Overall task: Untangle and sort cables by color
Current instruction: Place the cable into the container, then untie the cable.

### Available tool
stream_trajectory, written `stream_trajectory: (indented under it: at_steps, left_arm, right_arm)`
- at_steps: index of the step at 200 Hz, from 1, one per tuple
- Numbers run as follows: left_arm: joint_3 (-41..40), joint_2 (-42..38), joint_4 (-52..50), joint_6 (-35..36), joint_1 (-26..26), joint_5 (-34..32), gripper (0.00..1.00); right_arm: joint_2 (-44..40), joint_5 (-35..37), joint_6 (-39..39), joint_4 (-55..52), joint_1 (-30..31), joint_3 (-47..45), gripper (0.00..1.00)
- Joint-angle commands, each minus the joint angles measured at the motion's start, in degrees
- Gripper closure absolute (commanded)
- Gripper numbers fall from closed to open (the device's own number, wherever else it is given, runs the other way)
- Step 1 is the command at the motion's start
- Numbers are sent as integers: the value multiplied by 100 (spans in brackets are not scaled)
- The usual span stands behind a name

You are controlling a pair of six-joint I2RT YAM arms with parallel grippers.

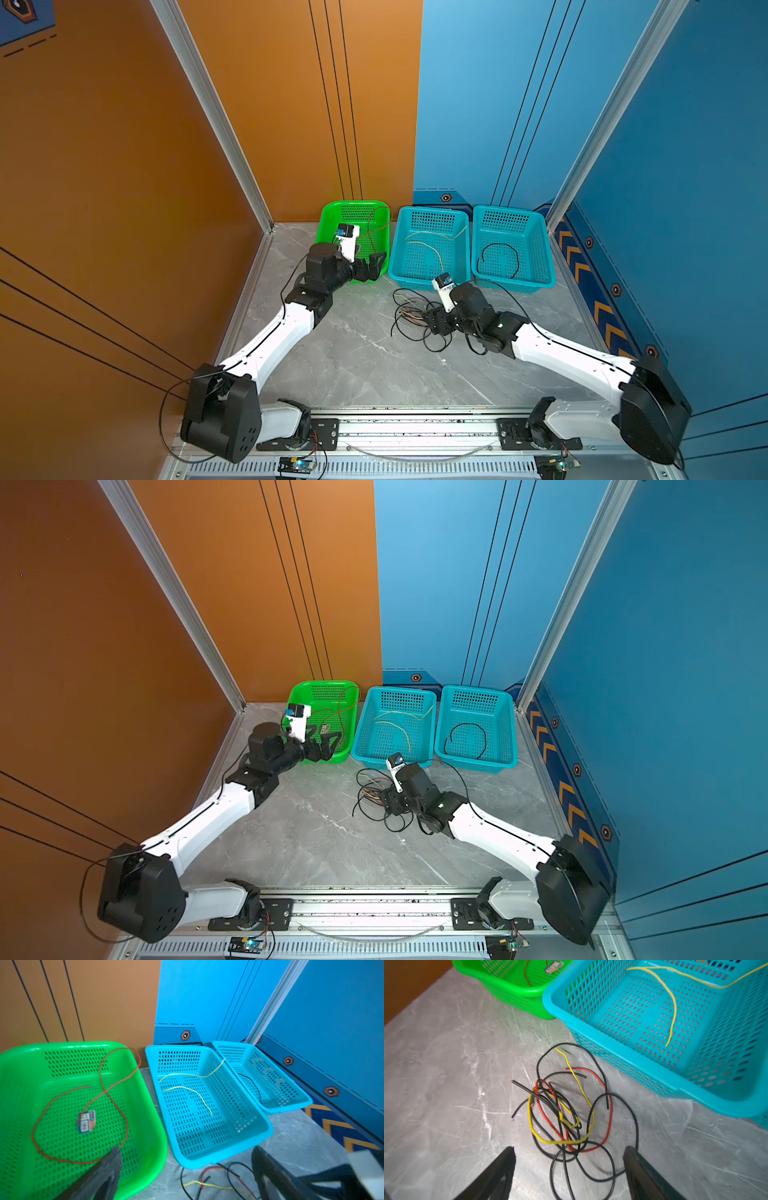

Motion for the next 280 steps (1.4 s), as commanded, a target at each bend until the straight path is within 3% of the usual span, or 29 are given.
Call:
stream_trajectory:
  at_steps: [1, 47, 63, 126, 246, 280]
  left_arm:
    - [-555, -296, 436, -423, -261, 747, 2]
    - [-1368, -539, 419, -569, -1133, 516, 0]
    - [-1425, -422, 425, -595, -1246, 595, 5]
    - [-1186, 413, 223, -766, -1198, 728, 35]
    - [-676, 1458, 534, -944, -1414, 1051, 55]
    - [-539, 1737, 647, -1008, -1489, 1292, 70]
  right_arm:
    - [-466, -63, -177, -686, -175, 84, 20]
    - [-704, -221, -191, -726, -717, -131, 20]
    - [-639, -282, -183, -652, -777, -175, 21]
    - [-340, -392, -130, -429, -787, -153, 22]
    - [-21, -482, -69, -140, -792, -243, 22]
    - [-2, -489, -51, -82, -789, -297, 22]
